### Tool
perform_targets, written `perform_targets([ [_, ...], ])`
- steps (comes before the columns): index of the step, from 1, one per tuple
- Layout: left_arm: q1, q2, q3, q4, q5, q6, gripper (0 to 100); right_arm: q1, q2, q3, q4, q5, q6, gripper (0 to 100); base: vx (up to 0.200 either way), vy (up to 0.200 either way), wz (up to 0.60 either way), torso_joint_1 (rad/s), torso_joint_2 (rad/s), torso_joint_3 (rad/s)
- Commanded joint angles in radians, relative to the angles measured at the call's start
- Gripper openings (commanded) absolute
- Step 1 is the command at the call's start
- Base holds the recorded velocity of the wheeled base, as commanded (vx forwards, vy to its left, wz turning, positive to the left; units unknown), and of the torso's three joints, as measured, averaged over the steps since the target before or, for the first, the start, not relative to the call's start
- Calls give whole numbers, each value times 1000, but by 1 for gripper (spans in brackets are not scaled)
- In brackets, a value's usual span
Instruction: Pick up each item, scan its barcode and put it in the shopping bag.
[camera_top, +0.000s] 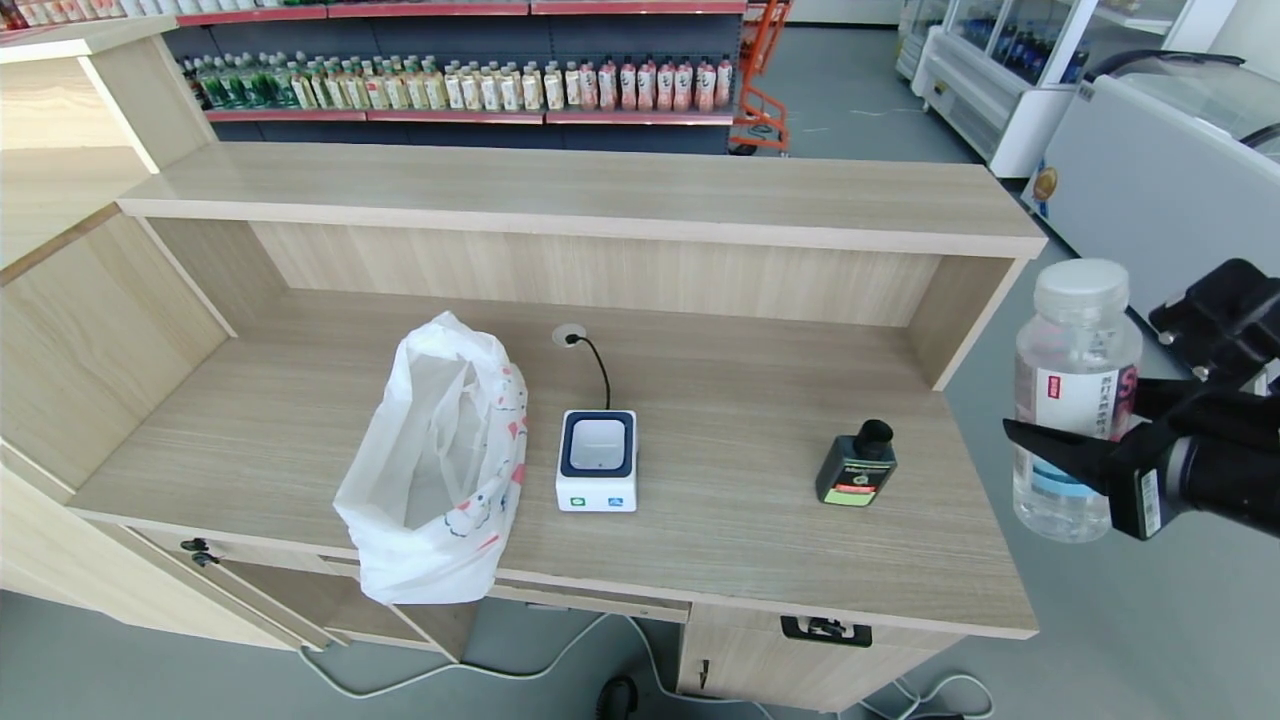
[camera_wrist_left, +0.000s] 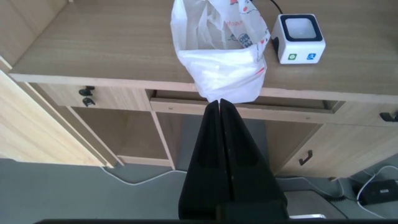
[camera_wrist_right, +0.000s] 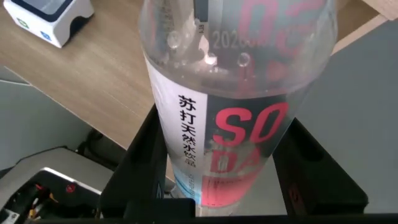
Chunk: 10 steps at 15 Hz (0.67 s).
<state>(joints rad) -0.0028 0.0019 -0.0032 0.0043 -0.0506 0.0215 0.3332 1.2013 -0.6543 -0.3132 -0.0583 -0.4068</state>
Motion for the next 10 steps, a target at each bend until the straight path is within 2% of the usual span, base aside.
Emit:
perform_targets([
  [1,0,0,0,0,0,0,0,17,34,39,-86,0,-6,0,0,0,0,0,0,0],
  [2,0,0,0,0,0,0,0,15,34,67,-141,0,-29,0,0,0,0,0,0,0],
  [6,0,0,0,0,0,3,0,7,21,90,-159,-5,-141,0,0,0,0,0,0,0],
  [10,0,0,0,0,-2,3,0,9,41,87,-165,-58,-181,0,0,200,0,2,0,2],
])
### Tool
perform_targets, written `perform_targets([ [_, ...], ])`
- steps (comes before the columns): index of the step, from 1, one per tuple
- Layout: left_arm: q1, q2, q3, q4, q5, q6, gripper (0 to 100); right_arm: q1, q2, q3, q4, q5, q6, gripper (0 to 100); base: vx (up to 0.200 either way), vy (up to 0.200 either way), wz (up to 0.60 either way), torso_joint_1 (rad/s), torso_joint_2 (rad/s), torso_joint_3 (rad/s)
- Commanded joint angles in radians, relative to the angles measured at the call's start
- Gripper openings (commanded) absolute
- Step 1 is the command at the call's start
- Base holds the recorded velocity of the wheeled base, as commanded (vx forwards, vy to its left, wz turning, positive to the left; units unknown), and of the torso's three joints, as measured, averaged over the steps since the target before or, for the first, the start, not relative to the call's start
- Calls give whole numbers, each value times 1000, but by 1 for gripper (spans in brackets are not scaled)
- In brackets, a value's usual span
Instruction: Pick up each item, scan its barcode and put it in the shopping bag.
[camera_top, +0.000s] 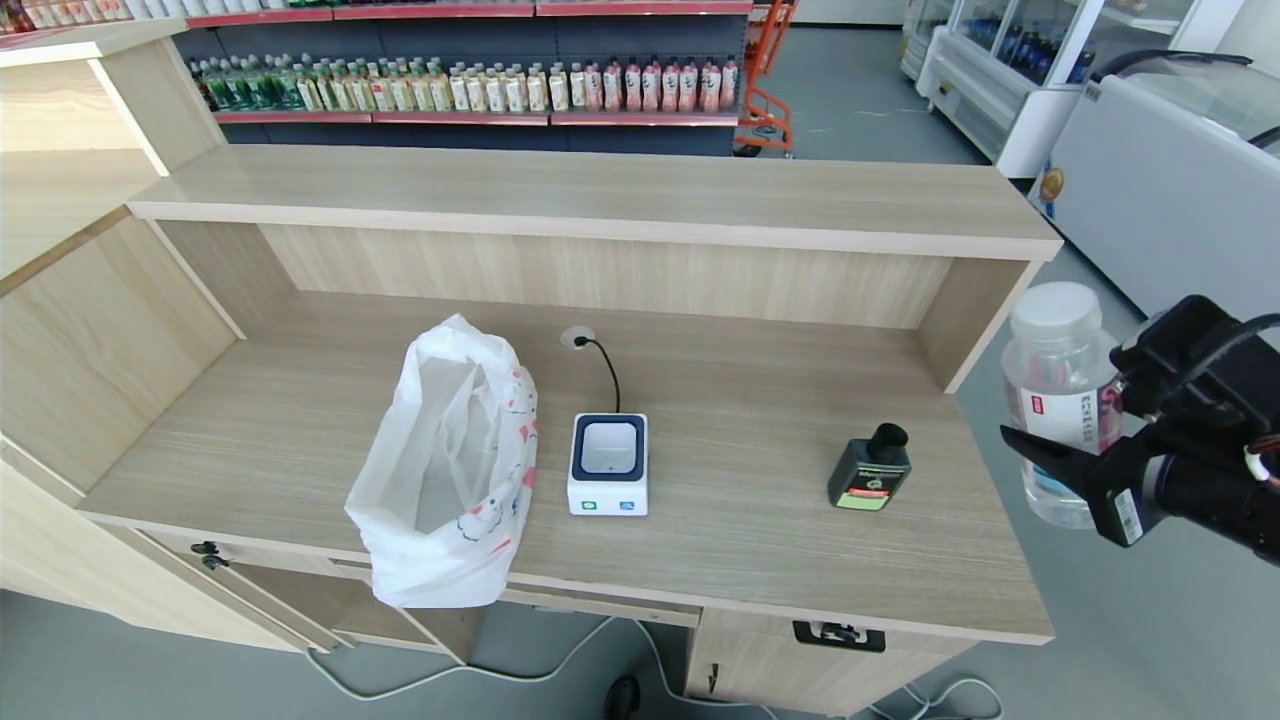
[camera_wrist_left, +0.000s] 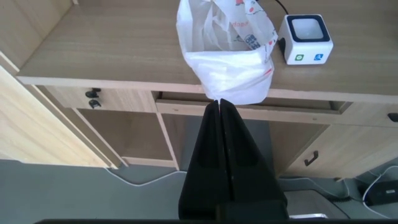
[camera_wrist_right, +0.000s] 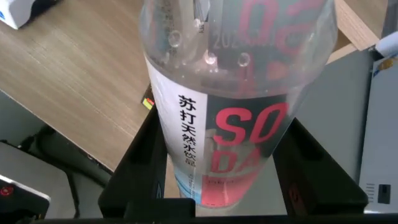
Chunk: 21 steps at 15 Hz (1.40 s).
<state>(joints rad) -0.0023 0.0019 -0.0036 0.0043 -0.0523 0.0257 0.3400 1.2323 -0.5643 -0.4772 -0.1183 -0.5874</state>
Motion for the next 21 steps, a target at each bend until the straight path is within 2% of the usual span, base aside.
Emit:
perform_targets([
  [1,-1,0,1,0,0,3,0,2,15,-3,-1,5,0,0,0,200,0,12,12,-2],
  [5,-1,0,1,0,0,5,0,2,49,-14,-3,6,5,0,0,200,0,6,2,-1],
  [7,-1,0,1,-1,0,6,0,1,87,-57,-3,48,9,0,0,200,0,2,2,7],
  [10,-1,0,1,-1,0,6,0,-1,161,-131,-32,57,8,0,0,200,0,2,2,1],
  [12,-1,0,1,-1,0,5,0,-1,242,-171,-119,78,1,0,0,200,0,2,2,5],
  [14,-1,0,1,0,0,-3,0,-13,317,-178,-204,86,-9,0,0,0,0,0,0,0],
  [19,-1,0,1,0,0,-3,0,-58,510,-186,-483,233,-57,0,0,0,0,0,0,0],
  [20,-1,0,1,0,0,-3,0,-67,578,-203,-578,292,-58,0,0,0,0,0,0,0],
  [21,-1,0,1,0,0,-3,0,-67,605,-215,-606,324,-58,0,0,0,0,0,0,0],
])
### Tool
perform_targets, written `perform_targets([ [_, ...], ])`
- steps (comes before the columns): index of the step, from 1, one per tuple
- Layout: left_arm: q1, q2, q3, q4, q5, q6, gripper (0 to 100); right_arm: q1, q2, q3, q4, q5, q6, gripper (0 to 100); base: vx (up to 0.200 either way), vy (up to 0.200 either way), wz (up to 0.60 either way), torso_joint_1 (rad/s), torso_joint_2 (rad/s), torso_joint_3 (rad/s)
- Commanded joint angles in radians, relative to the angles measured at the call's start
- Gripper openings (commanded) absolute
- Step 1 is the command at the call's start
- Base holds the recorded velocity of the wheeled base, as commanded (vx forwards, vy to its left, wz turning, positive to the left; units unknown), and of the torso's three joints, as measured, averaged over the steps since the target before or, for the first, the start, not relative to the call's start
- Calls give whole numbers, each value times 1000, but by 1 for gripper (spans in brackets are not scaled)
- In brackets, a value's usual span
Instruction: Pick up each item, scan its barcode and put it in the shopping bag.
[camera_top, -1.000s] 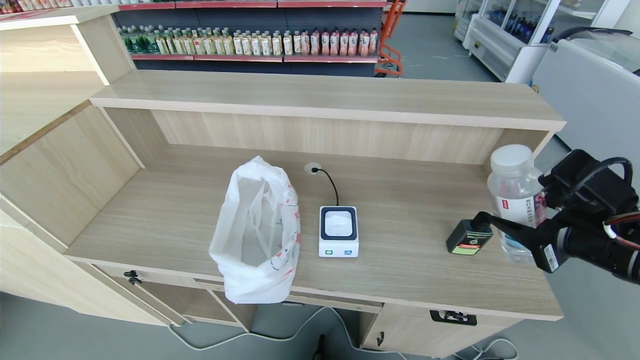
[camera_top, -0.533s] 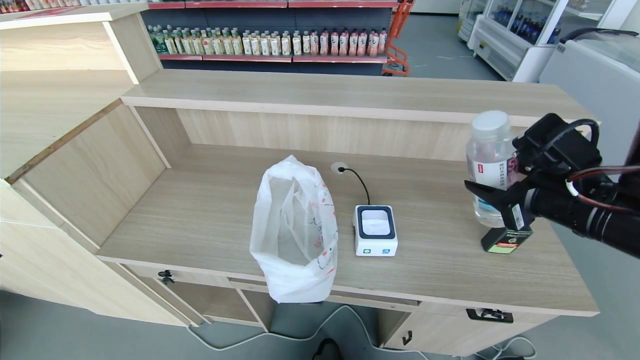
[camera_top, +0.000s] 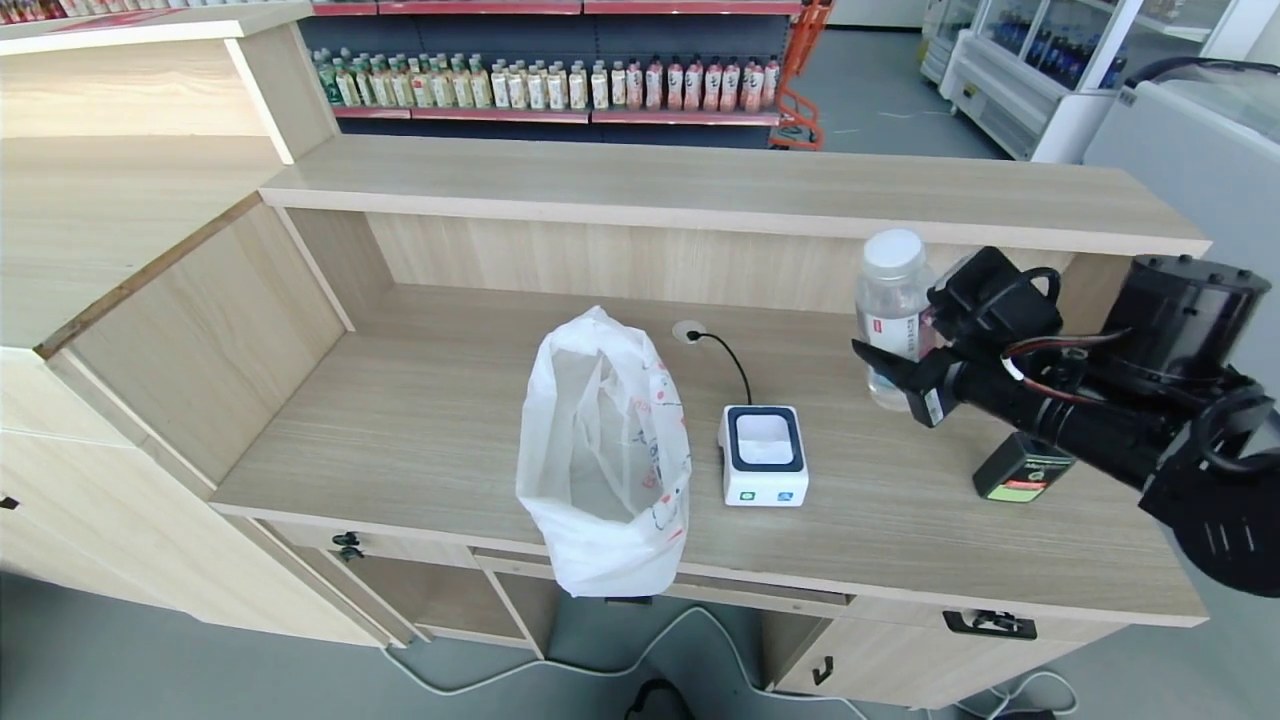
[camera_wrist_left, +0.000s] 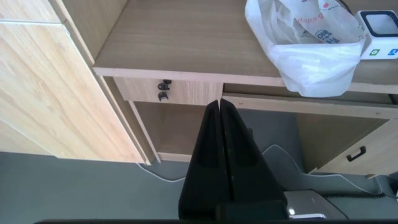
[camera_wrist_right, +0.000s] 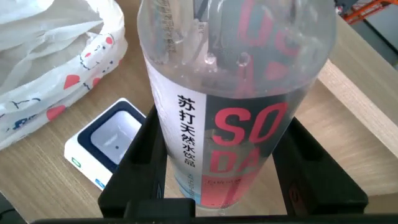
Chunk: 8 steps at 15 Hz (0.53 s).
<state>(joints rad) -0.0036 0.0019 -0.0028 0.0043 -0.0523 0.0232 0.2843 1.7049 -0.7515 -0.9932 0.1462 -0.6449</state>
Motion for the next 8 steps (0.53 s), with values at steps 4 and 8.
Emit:
perform_targets([
  [4,1,0,0,0,0,0,0,-37,269,-55,-249,294,-59,0,0,0,0,0,0,0],
  [8,1,0,0,0,0,0,0,-77,366,-63,-318,492,-145,0,0,0,0,0,0,0],
])
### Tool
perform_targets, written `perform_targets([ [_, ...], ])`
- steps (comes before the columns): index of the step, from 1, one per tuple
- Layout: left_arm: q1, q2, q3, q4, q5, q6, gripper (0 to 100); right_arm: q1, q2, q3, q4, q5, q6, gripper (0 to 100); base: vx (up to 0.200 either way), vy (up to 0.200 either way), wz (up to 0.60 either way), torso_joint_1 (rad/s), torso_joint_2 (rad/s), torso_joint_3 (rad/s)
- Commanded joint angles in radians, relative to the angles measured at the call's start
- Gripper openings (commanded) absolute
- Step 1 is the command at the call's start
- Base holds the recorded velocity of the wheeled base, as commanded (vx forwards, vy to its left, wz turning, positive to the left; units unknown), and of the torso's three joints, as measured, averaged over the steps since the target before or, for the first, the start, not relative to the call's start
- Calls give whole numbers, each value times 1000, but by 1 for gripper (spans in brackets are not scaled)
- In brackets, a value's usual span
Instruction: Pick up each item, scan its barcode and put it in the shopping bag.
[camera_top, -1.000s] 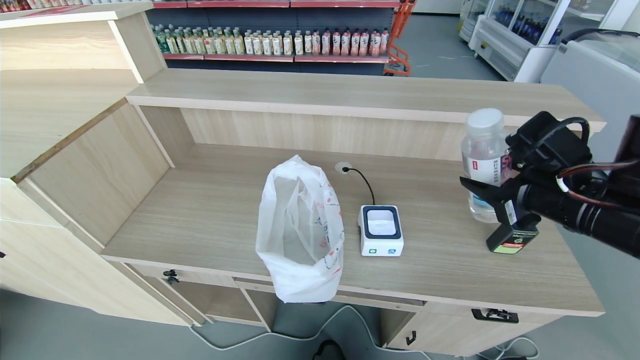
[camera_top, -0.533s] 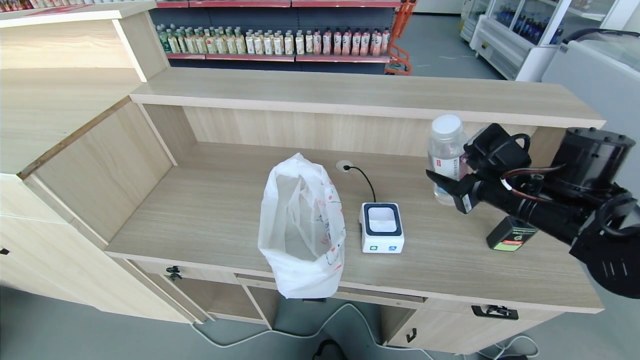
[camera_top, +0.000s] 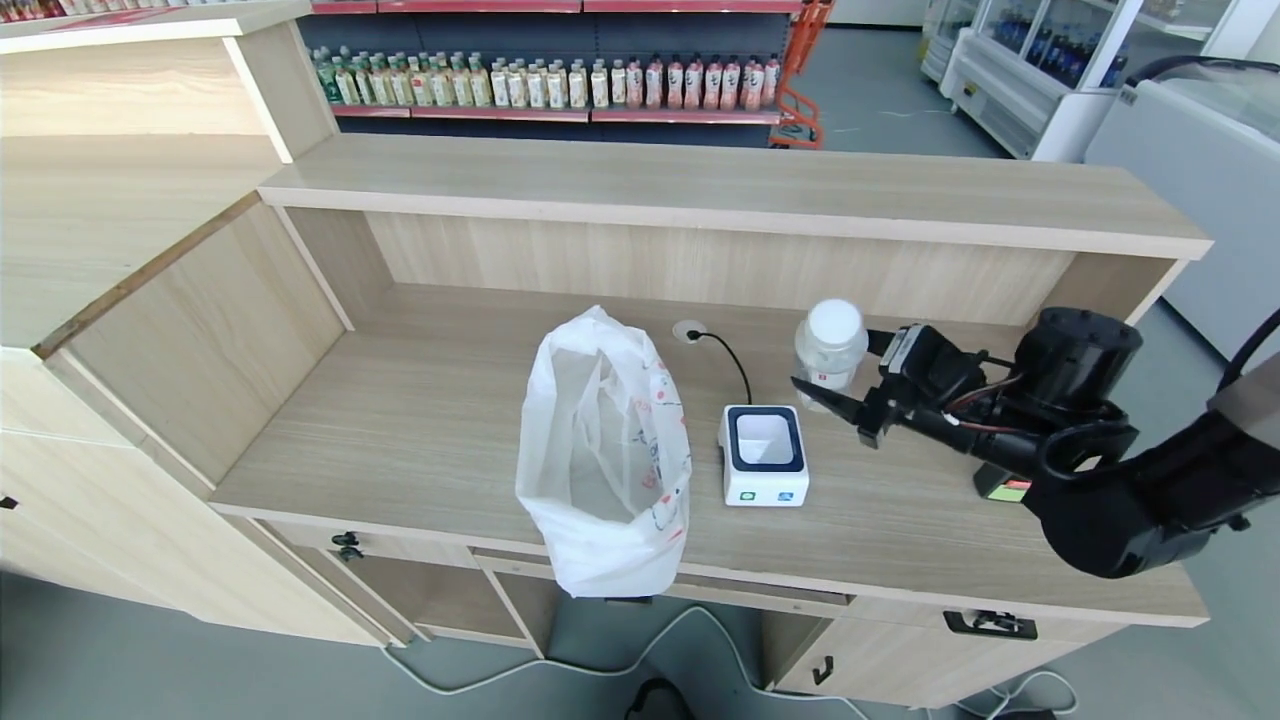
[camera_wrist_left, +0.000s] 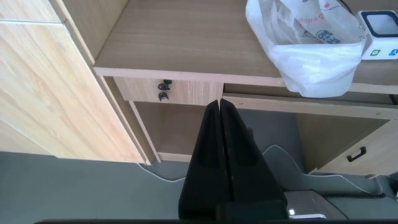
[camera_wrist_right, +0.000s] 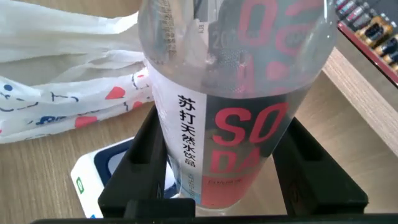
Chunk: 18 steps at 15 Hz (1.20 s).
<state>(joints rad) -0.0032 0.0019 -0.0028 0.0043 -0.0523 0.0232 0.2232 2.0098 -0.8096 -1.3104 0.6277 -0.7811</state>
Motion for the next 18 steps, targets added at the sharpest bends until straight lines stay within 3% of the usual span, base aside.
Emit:
perform_targets([
  [1,0,0,0,0,0,0,0,-28,79,-20,0,53,-43,0,0,0,0,0,0,0],
  [8,0,0,0,0,0,0,0,-18,187,-151,-15,136,-99,0,0,0,0,0,0,0],
  [18,0,0,0,0,0,0,0,19,284,-252,-55,142,-95,0,0,0,0,0,0,0],
])
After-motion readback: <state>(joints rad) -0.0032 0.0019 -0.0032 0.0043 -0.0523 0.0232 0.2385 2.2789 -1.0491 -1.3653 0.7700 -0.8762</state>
